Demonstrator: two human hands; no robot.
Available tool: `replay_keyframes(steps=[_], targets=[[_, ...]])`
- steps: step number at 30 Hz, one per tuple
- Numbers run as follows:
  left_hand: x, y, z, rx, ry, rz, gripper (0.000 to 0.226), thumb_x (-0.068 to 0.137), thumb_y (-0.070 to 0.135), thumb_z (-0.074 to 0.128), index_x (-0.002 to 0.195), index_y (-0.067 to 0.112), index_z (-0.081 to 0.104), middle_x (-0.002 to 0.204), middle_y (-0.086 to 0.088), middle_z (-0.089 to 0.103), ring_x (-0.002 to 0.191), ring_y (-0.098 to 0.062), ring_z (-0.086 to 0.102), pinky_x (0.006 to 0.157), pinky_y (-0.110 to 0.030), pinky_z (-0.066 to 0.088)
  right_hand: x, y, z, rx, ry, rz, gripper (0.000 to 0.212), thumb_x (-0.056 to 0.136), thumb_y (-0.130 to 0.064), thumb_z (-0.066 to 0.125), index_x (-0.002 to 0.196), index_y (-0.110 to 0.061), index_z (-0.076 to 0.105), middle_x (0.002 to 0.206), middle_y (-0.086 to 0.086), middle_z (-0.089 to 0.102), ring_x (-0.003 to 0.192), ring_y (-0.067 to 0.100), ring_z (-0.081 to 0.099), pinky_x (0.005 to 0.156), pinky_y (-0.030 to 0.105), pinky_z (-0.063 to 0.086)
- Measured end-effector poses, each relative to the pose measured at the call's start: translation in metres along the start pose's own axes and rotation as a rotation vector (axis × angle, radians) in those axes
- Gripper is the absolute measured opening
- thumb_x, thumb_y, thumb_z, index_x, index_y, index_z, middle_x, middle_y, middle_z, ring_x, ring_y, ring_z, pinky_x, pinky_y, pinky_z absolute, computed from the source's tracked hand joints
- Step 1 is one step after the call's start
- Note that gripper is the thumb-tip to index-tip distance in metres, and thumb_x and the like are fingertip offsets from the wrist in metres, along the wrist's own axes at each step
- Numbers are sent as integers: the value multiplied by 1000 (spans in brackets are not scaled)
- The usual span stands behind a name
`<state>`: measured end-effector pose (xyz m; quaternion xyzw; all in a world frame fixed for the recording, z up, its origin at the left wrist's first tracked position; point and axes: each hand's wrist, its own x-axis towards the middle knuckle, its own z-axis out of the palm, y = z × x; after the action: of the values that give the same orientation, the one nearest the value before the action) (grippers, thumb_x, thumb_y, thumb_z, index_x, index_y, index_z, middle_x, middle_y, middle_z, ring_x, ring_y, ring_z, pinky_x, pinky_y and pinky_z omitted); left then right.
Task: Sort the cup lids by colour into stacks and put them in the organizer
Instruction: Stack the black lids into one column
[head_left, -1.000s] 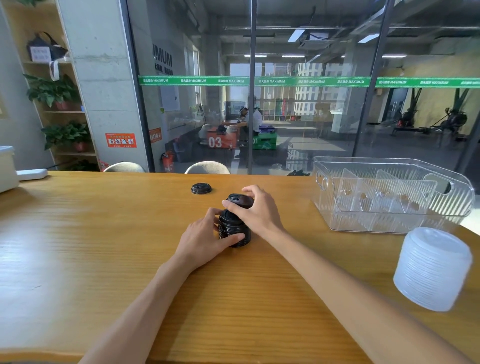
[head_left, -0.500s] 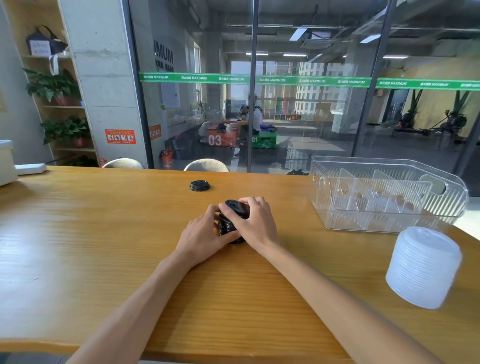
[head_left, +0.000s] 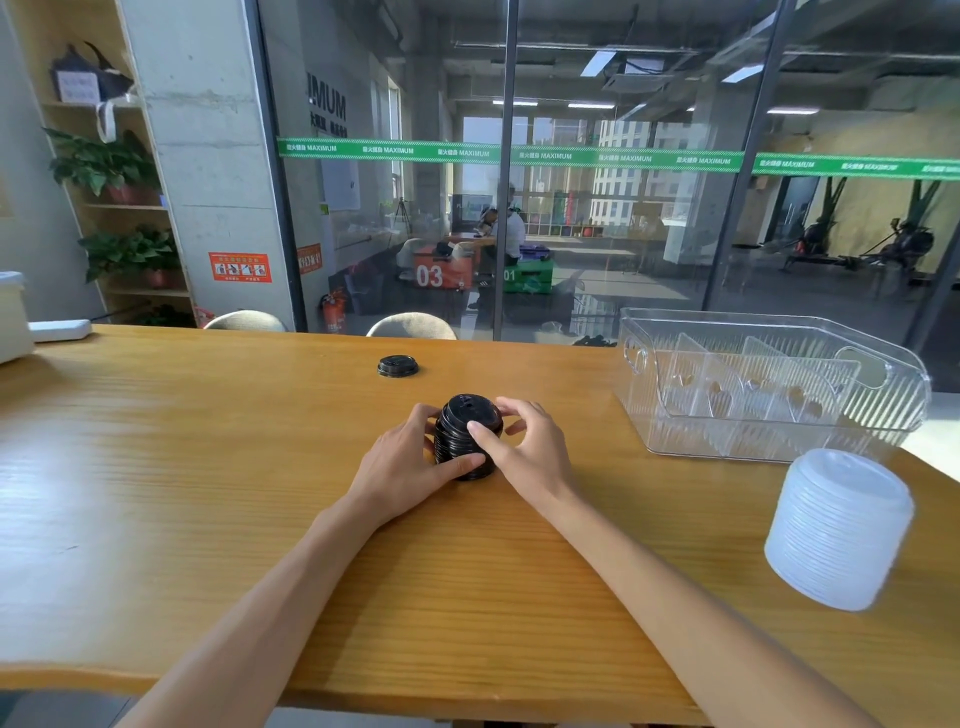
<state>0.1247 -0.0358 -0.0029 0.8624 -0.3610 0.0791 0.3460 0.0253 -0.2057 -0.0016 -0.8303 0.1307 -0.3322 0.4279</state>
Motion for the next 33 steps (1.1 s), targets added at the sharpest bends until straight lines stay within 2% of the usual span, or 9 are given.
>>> replay_keyframes(steps=[4, 7, 11, 15, 19, 22, 25, 29, 33], targets=[[1, -1, 0, -61, -24, 3, 90, 78, 80, 77, 145, 29, 46, 127, 11, 70, 113, -8, 67, 95, -43, 60, 1, 1, 1, 0, -5, 0, 68, 84, -56, 85, 138, -21, 67, 123, -11, 60, 116, 9, 59, 100, 26, 51], [1, 0, -1, -102, -56, 23, 84, 80, 74, 80, 144, 29, 48, 125, 13, 71, 113, -5, 66, 96, -42, 60, 1, -1, 2, 8, 1, -9, 65, 79, -58, 89, 129, -22, 69, 121, -10, 59, 113, 8, 60, 97, 25, 50], [-1, 1, -1, -131, -80, 48, 86, 81, 71, 81, 147, 27, 48, 129, 12, 71, 117, -6, 66, 99, -43, 59, 2, -2, 3, 27, 2, 2, 66, 73, -64, 90, 118, -26, 60, 117, -12, 65, 110, 5, 60, 88, 18, 48], [-2, 3, -3, -141, -89, 71, 96, 78, 77, 78, 152, 28, 41, 133, 10, 71, 118, -6, 67, 100, -42, 58, -1, -6, 5, 28, 41, 26, 68, 66, -74, 86, 104, -30, 51, 103, -15, 67, 98, -5, 61, 74, 9, 47], [-4, 5, -4, -157, -98, 93, 97, 75, 85, 74, 152, 36, 39, 132, 10, 71, 117, -6, 67, 98, -42, 58, -3, -10, 8, 7, 113, 38, 72, 59, -83, 81, 96, -31, 46, 94, -16, 65, 89, -3, 62, 64, 18, 46], [-5, 6, -5, -144, -101, 98, 104, 69, 91, 67, 154, 38, 36, 132, 9, 71, 116, -5, 67, 96, -40, 59, -6, -12, 9, -53, 155, 38, 77, 57, -88, 76, 95, -30, 44, 94, -14, 63, 87, 0, 62, 62, 26, 47], [-5, 7, -5, -116, -109, 101, 105, 70, 91, 65, 156, 39, 33, 130, 10, 70, 115, -6, 68, 95, -43, 59, -9, -15, 9, -133, 173, 41, 78, 58, -92, 73, 93, -32, 39, 94, -12, 60, 83, -1, 58, 57, 25, 41], [-4, 6, -3, -87, -109, 107, 103, 70, 92, 63, 154, 39, 36, 122, 13, 72, 110, -7, 70, 93, -45, 60, -9, -15, 11, -169, 166, 32, 76, 61, -89, 73, 99, -33, 39, 96, -14, 57, 86, -1, 56, 59, 25, 42], [-4, 5, -3, -80, -117, 86, 101, 69, 91, 63, 151, 36, 41, 119, 15, 72, 110, -7, 69, 94, -44, 59, -6, -11, 11, -176, 115, -8, 76, 67, -86, 73, 116, -30, 55, 112, -16, 59, 110, 7, 57, 82, 34, 56]])
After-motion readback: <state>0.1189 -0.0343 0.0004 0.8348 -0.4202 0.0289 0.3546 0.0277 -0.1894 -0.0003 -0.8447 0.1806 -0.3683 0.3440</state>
